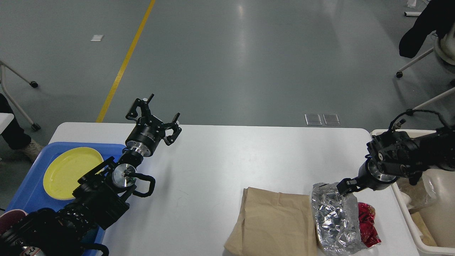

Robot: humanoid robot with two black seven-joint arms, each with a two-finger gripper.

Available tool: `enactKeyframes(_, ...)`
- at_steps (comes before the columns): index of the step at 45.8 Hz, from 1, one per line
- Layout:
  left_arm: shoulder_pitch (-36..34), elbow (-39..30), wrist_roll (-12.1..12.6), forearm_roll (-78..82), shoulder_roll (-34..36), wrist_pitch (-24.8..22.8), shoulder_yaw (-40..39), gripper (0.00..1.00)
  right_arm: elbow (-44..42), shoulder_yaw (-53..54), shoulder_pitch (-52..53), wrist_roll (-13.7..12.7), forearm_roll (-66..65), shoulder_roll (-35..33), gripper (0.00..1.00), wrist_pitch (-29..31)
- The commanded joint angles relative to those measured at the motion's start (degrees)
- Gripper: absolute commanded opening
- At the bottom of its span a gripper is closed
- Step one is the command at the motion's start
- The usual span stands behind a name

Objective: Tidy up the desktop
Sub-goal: 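Lower the right gripper onto the foil-wrapped package, then grasp the foil package and lift it toward the bin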

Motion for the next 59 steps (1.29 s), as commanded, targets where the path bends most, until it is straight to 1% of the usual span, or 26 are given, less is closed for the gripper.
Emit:
enactKeyframes(1, 0.0, 0.0, 0.0, 0.0, 0.0, 0.0, 0.0, 0.98, -0.8, 0.7, -1.8, 0.0, 0.7, -1.4, 0.93, -1.8)
enactKeyframes(3, 0.0, 0.0, 0.0, 0.0, 0.0, 0.0, 0.0, 0.98, -1.0, 0.9, -2.4, 0.0, 1.8, -1.5, 0.93, -3.6)
enactKeyframes(6, 0.0, 0.0, 0.0, 0.0, 0.0, 0.0, 0.0, 0.98, -1.2, 0.9, -2.9, 0.0, 3.9, -1.5, 0.92, -4.9)
enactKeyframes(10, 0.0, 0.0, -0.1, 0.0, 0.0, 0.0, 0.0, 0.98, -1.3, 0.5, -3.1, 0.0, 5.8, -1.5, 0.9, -5.0)
enactKeyframes(11, 0.0, 0.0, 0.0, 0.0, 0.0, 0.0, 0.0, 0.98, -1.3, 0.5, -3.1, 0.0, 6.0, -1.6, 0.87, -5.0)
enactKeyframes(18, 0.0, 0.0, 0.0, 0.0, 0.0, 0.0, 0.0, 0.98, -1.2, 0.5, -3.1, -0.1, 6.2, -1.6, 0.61, -4.8)
enactKeyframes(22, 0.0, 0.0, 0.0, 0.0, 0.0, 0.0, 0.0, 0.98, -1.1, 0.6, -3.1, -0.1, 6.2, -1.5, 0.4, -4.6)
enactKeyframes(25, 0.0, 0.0, -0.1, 0.0, 0.0, 0.0, 0.0, 0.98, -0.9, 0.8, -3.1, -0.1, 6.5, -1.5, 0.26, -4.3)
enactKeyframes(29, 0.0, 0.0, 0.0, 0.0, 0.0, 0.0, 0.0, 0.98, -0.8, 1.0, -3.1, -0.1, 7.9, -1.5, 0.03, -1.8)
enactKeyframes(30, 0.0, 0.0, -0.1, 0.0, 0.0, 0.0, 0.0, 0.98, -0.8, 1.0, -3.1, -0.1, 8.4, -1.5, 0.0, -0.9)
enactKeyframes(35, 0.0, 0.0, 0.0, 0.0, 0.0, 0.0, 0.0, 0.98, -1.1, 1.1, -2.8, -0.1, 11.6, -1.5, 0.0, 2.9)
enactKeyframes(42, 0.0, 0.0, 0.0, -0.1, 0.0, 0.0, 0.0, 0.98, -0.9, 0.5, -0.8, 0.0, 16.0, -1.7, 0.0, 4.4)
enactKeyframes(50, 0.0, 0.0, 0.0, 0.0, 0.0, 0.0, 0.0, 0.98, -0.9, -0.1, 5.4, 0.5, 19.1, -4.2, 0.0, 10.9)
enactKeyframes(55, 0.0, 0.0, 0.0, -0.1, 0.0, 0.0, 0.0, 0.98, -0.7, -0.5, 8.9, 0.4, 20.2, -4.7, 0.0, 13.3)
enactKeyframes(59, 0.0, 0.0, 0.0, 0.0, 0.0, 0.0, 0.0, 0.98, -0.7, -1.2, 12.0, 0.1, 20.1, -6.4, 0.0, 16.4)
